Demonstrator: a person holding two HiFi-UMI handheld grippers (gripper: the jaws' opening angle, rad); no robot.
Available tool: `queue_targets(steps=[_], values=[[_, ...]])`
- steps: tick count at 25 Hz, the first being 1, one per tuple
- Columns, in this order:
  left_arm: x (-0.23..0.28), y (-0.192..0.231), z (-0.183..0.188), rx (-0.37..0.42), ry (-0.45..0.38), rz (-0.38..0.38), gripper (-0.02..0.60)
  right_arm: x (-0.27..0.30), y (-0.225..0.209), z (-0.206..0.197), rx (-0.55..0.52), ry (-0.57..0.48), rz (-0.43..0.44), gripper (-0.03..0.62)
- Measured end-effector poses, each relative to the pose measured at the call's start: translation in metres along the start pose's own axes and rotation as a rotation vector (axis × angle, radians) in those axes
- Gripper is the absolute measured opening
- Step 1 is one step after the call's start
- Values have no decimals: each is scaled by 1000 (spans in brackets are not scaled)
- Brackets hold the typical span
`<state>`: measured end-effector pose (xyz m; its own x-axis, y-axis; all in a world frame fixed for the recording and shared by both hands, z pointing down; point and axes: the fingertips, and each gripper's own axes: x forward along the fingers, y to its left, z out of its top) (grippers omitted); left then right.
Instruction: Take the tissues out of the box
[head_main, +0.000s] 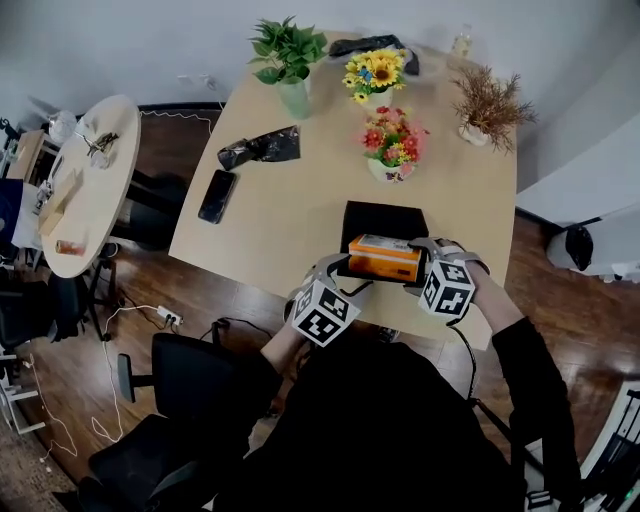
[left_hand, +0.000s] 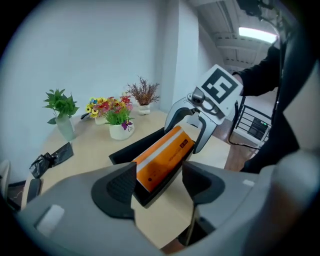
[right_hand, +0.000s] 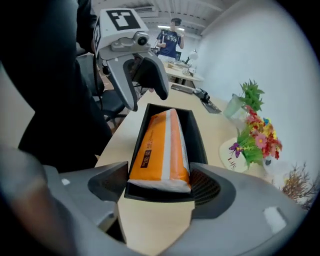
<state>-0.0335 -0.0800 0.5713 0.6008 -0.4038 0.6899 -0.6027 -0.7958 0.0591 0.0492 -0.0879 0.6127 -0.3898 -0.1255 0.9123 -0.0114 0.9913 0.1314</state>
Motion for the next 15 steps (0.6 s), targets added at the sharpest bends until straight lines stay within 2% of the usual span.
queue_targets(steps=[3,8,13,15], values=[[-6,6,-4,-24,-7,2,272,-3,-5,-3,26,30,63,390],[-9,10,-6,-38,-16,-4,272,-10,-12,-6,26,46,78,366],[-3,8,5,-11,-26,-29,272,-11,-23,-8,98,32,94,343],[1,8,8,-3,-25,-38,270,-4,-23,-11,86,46,90,324]])
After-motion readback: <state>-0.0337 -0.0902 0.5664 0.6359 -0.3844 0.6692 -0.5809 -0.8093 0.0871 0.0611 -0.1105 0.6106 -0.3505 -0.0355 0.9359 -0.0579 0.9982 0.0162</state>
